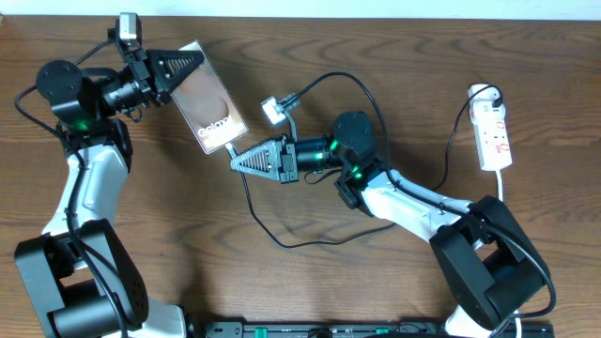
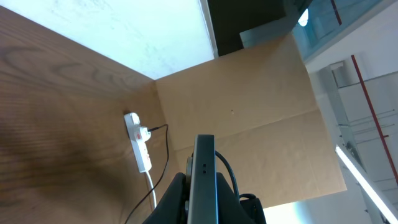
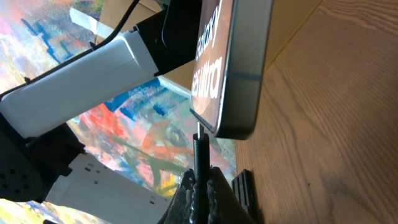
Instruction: Plug charger to phone and switch on socket
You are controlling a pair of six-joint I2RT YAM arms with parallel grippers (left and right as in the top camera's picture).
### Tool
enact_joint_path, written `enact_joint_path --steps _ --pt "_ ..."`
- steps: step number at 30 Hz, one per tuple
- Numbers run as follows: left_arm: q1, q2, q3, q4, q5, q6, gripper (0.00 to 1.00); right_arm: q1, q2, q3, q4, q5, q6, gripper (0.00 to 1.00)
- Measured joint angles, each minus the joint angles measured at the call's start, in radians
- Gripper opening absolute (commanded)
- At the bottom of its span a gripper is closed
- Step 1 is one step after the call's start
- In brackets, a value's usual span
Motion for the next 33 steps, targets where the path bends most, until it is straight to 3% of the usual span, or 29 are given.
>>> enact_joint_path --steps 17,33 --pt "0.000 0.000 0.000 0.000 0.003 -0.029 0.08 -0.005 0.000 0.000 0.003 -0.001 0.000 0.01" --pt "-0.035 0.000 0.000 0.002 0.027 0.043 0.07 -0.005 0.000 -0.007 -0.007 -0.013 0.043 0.01"
